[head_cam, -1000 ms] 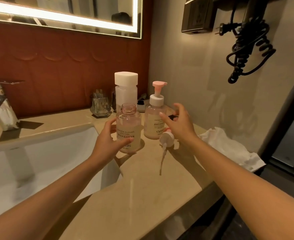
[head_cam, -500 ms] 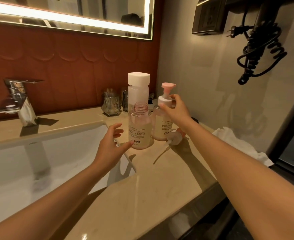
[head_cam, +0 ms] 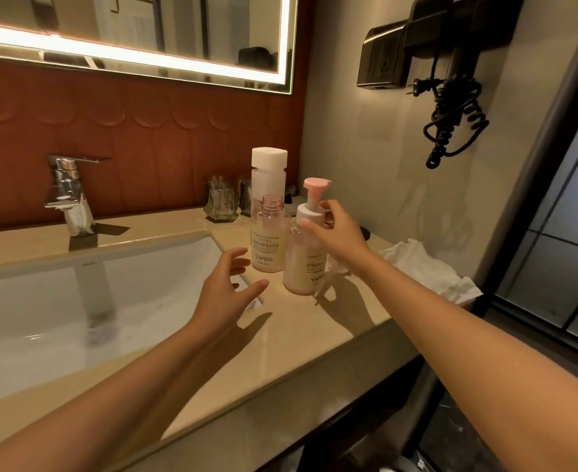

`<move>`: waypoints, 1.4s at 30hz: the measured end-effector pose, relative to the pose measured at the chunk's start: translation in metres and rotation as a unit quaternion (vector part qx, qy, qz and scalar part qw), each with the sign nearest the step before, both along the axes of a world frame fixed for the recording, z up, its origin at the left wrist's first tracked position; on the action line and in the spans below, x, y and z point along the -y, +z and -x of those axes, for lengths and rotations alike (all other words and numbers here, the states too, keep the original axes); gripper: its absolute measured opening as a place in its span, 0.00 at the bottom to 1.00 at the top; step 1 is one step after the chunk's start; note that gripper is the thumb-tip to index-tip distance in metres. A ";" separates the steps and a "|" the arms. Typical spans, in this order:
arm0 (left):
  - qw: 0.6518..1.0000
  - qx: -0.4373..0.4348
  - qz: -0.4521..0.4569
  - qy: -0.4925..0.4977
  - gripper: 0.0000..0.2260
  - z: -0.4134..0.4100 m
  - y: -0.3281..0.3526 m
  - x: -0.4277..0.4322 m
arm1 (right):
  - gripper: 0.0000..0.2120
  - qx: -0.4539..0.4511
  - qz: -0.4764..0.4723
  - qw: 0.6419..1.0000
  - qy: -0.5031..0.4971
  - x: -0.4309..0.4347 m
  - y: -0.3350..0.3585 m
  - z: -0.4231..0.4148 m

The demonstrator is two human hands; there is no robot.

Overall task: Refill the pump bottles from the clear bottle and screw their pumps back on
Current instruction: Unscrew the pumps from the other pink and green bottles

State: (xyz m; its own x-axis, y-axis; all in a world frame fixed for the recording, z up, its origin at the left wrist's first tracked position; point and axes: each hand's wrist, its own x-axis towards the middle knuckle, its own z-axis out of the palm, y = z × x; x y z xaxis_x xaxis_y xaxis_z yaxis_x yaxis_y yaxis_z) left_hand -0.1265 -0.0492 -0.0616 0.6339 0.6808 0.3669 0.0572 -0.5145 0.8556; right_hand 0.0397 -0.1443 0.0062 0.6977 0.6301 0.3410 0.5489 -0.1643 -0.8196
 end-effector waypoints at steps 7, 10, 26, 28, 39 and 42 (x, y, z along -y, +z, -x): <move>1.000 0.020 -0.005 -0.021 0.31 0.034 -0.016 0.024 | 0.23 0.027 -0.001 0.997 0.073 0.029 0.004 0.066; 0.999 0.025 -0.002 -0.036 0.34 0.045 -0.016 0.029 | 0.23 0.031 -0.007 0.994 0.100 0.031 0.002 0.091; 0.994 0.062 0.047 -0.070 0.31 0.063 -0.020 0.024 | 0.28 0.021 -0.050 0.996 0.076 0.021 0.001 0.124; 0.995 0.059 0.046 -0.065 0.31 0.062 -0.021 0.024 | 0.24 0.034 -0.061 0.996 0.056 0.017 0.000 0.125; 0.995 0.059 0.049 -0.062 0.32 0.061 -0.022 0.023 | 0.26 0.005 -0.050 0.994 0.099 0.016 0.003 0.127; 0.995 0.055 0.053 -0.060 0.32 0.061 -0.022 0.023 | 0.24 0.069 -0.035 0.996 0.038 0.016 0.003 0.128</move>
